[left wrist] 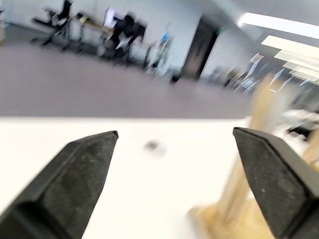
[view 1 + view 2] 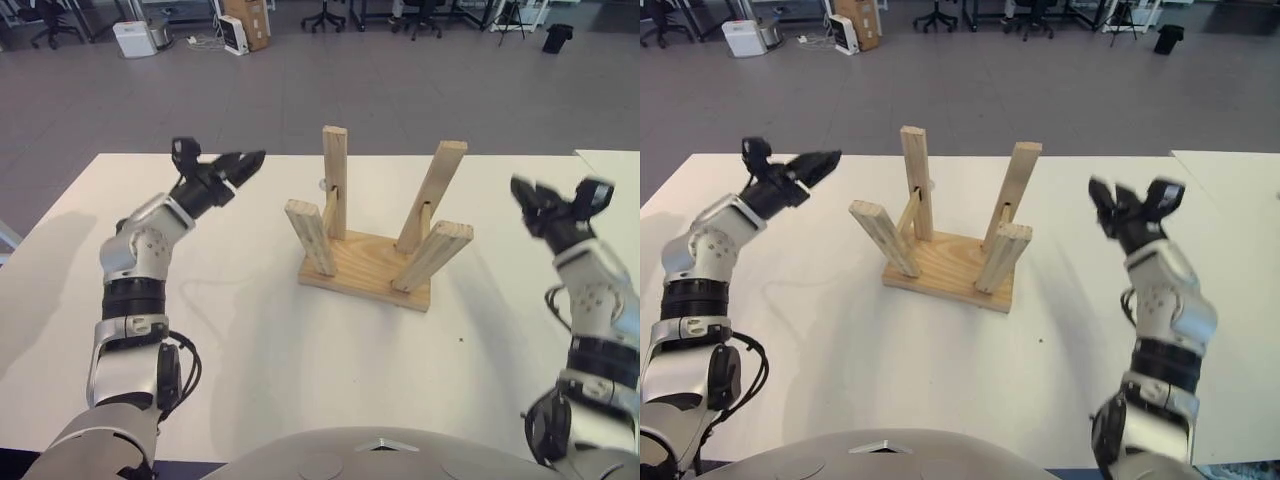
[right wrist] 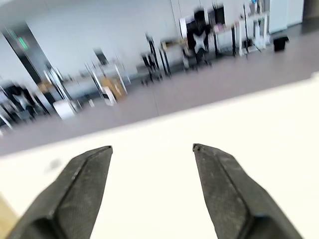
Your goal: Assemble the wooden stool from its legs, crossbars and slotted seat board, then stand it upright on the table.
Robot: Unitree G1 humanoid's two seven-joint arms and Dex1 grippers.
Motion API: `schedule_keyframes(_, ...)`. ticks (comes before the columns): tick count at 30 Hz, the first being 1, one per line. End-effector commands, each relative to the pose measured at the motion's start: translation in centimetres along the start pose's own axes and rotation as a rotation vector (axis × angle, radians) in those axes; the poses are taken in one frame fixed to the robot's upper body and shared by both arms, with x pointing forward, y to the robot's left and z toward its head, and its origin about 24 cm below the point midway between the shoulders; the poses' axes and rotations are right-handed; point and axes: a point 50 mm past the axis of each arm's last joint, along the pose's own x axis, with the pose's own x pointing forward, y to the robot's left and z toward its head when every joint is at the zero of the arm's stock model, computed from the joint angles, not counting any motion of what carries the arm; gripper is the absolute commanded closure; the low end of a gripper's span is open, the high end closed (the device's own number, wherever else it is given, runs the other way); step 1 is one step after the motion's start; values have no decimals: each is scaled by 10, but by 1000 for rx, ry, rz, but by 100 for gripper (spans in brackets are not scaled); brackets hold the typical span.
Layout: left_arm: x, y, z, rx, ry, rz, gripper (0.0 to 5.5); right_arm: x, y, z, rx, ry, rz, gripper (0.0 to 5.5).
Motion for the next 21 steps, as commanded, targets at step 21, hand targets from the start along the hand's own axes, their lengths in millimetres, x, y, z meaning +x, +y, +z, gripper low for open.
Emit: schedule_keyframes(21,-8,-47,-134,461,321,-445,126,-7,63,-80,-416,280,271,247)
